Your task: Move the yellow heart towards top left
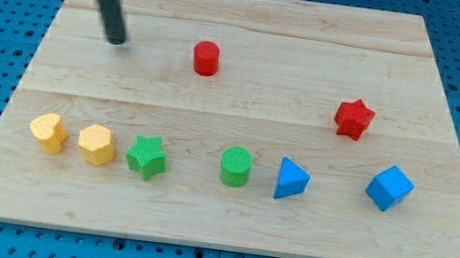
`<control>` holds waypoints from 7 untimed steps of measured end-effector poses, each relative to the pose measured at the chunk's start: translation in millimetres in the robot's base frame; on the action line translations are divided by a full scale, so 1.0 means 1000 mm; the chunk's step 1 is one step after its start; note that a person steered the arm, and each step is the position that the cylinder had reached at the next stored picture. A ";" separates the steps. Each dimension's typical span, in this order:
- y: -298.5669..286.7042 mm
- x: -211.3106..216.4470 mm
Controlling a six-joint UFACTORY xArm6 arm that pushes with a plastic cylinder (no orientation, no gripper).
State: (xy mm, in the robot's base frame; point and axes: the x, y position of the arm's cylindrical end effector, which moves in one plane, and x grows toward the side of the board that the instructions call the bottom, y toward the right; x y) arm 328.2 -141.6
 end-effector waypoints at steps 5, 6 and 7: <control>0.179 0.091; 0.223 0.096; 0.208 0.121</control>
State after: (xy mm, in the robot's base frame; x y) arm 449.3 66.0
